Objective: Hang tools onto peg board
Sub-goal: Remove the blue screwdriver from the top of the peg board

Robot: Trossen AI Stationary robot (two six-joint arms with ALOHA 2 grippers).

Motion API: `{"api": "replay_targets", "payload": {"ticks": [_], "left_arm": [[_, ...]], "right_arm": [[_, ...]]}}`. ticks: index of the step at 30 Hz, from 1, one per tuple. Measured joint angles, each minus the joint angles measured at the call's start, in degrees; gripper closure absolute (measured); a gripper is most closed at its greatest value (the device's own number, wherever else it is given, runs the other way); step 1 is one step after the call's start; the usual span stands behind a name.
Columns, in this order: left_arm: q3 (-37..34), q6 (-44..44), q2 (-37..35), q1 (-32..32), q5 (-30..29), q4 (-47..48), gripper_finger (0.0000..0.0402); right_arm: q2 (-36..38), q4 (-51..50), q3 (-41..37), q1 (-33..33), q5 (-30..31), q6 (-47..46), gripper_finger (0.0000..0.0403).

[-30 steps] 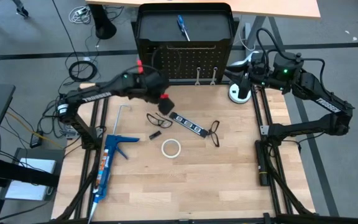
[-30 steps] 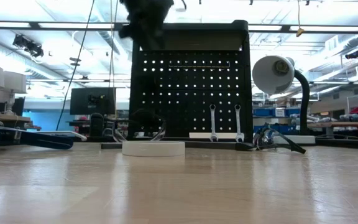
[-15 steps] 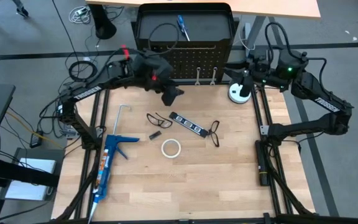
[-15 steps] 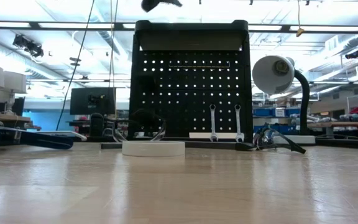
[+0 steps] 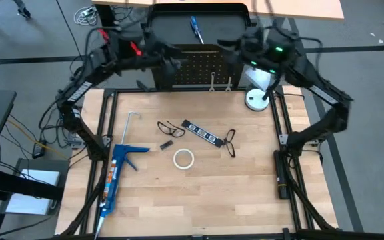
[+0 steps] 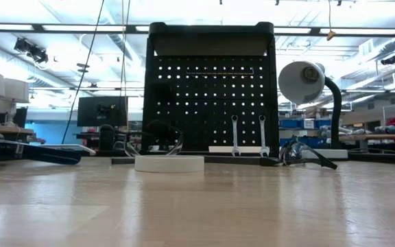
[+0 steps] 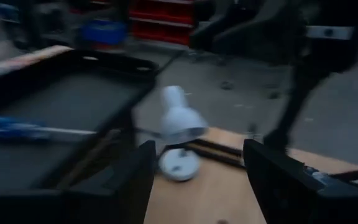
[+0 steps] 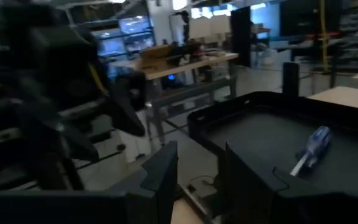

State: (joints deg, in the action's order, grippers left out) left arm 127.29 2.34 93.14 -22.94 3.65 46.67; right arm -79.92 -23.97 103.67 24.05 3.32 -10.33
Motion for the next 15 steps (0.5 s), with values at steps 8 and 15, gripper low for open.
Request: {"api": "replay_targets", "payload": {"ticks": [8, 15], "left_arm": [[7.08, -5.17, -1.46, -3.16, -6.71, 8.93, 0.0154], [6.66, -5.17, -6.0, -3.69, -6.89, 12.27, 0.0154]], "right_arm": [[-14.28, -0.08, 13.72, 2.68, 2.44, -0.79, 0.0265], [-21.45, 1.83, 20.95, 2.74, 7.93, 5.07, 0.0265]]}}
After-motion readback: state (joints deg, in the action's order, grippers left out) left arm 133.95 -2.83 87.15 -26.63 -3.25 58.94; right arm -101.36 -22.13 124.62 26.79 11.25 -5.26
